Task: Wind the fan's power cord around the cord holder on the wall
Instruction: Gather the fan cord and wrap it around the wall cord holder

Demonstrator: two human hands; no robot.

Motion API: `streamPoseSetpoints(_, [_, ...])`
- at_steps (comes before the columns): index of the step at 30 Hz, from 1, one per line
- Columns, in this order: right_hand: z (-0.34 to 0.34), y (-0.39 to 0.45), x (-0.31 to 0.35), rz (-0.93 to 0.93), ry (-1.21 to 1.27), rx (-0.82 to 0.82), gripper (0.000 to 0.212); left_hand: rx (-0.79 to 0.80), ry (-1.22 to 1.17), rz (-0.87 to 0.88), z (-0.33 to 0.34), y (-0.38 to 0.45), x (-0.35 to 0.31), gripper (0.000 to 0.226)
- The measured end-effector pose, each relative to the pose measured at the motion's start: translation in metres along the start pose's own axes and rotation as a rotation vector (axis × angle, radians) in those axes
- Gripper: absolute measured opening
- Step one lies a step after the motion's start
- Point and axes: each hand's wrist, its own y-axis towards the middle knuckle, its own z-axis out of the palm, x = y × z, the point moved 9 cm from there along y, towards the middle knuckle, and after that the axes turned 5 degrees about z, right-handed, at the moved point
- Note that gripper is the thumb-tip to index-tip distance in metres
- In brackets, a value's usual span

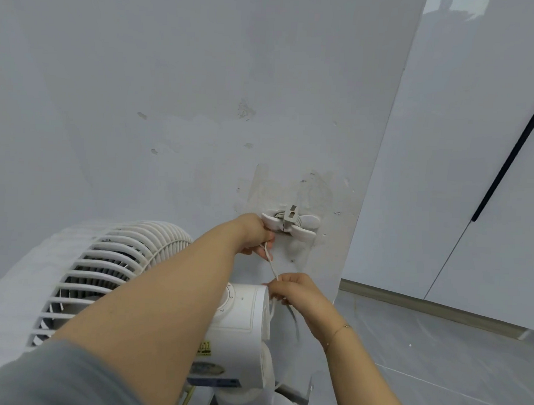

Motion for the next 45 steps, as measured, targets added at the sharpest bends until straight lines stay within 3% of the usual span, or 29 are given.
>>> streamPoseSetpoints(4, [0.002, -0.010, -0.002, -0.010, 0.010, 0.076, 0.024, -0.017, -0.071, -0.008, -0.002, 0.000, 0.003, 0.031])
streamPoseSetpoints(12, [-0.043, -0.033, 0.009, -0.074, 0.094, -0.027, 0.055, -0.063, -0.163, -0.059, -0.003, 0.002, 0.004, 0.027])
streamPoseSetpoints(18, [-0.062, -0.029, 0.003, -0.135, 0.413, -0.128, 0.040, -0.068, -0.254, -0.137, 0.002, 0.001, 0.008, 0.028])
streamPoseSetpoints(24, [-0.080, -0.023, -0.045, 0.086, 0.433, -0.334, 0.036, -0.062, -0.225, -0.103, 0.000, -0.001, 0.004, 0.032])
streamPoseSetpoints(27, [-0.089, -0.025, -0.057, 0.116, 0.624, -0.407, 0.035, -0.066, -0.223, -0.102, -0.001, 0.001, 0.005, 0.032])
streamPoseSetpoints(33, [-0.092, -0.030, -0.060, 0.002, 1.126, -0.462, 0.039, -0.068, -0.219, -0.117, 0.002, 0.002, 0.006, 0.037])
streamPoseSetpoints(35, [-0.094, -0.032, -0.056, 0.006, 0.980, -0.485, 0.041, -0.070, -0.212, -0.100, 0.002, 0.002, 0.006, 0.036])
streamPoseSetpoints(38, [-0.111, -0.044, -0.034, -0.115, 0.195, -0.598, 0.037, -0.069, -0.196, -0.052, -0.002, 0.002, 0.005, 0.033])
streamPoseSetpoints(40, [-0.108, -0.047, -0.021, -0.231, -0.205, -0.588, 0.013, -0.055, -0.201, -0.030, -0.004, 0.001, 0.005, 0.031])
streamPoseSetpoints(41, [-0.103, -0.045, -0.021, -0.255, -0.261, -0.530, 0.006, -0.045, -0.212, -0.023, -0.005, 0.001, 0.005, 0.031])
streamPoseSetpoints(45, [-0.079, -0.033, -0.034, -0.278, -0.488, -0.310, 0.030, -0.010, -0.218, -0.012, -0.004, -0.001, 0.005, 0.032])
